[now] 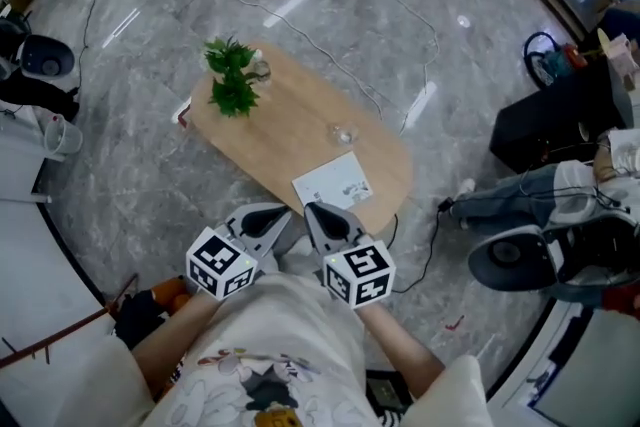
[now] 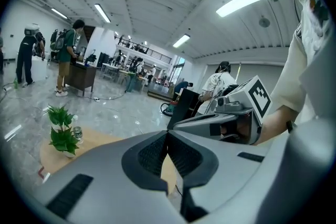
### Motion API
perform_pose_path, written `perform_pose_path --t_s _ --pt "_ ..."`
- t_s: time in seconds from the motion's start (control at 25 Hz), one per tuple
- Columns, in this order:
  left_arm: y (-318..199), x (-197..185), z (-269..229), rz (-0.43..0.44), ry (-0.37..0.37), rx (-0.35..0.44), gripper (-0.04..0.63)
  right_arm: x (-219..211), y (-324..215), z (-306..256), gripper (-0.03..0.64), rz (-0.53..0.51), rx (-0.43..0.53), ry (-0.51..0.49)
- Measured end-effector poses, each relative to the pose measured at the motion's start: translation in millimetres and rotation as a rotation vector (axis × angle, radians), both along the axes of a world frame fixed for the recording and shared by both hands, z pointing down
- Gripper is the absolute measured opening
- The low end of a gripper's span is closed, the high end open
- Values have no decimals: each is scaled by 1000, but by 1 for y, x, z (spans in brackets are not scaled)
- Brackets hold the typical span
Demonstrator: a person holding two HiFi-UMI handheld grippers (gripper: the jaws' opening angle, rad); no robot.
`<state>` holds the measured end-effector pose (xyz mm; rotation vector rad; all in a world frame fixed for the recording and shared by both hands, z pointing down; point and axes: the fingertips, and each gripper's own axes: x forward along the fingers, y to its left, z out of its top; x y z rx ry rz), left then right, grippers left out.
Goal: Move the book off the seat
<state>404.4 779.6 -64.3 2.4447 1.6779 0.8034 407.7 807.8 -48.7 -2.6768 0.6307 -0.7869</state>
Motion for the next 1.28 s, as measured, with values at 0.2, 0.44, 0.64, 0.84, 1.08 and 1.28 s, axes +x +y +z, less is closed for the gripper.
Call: perform_pose_path --t_s 0.2,0.44,0.64,0.84,1.08,1.28 --pt "7 -9 -10 20 16 -22 5 -18 -4 -6 6 -28 -30 26" --pt "24 -21 -11 55 16 -31 5 -30 9 -4 6 17 -15 23" --pt "38 -23 -8 78 14 -24 5 -31 18 -2 6 47 -1 20" --pt "45 -21 -6 66 8 -15 5 -28 25 -2 6 73 -2 25" --pt "49 -19 -8 82 21 1 5 -22 30 -5 6 89 4 36" --pt "45 -14 -8 68 27 1 5 -20 25 -2 6 75 1 51"
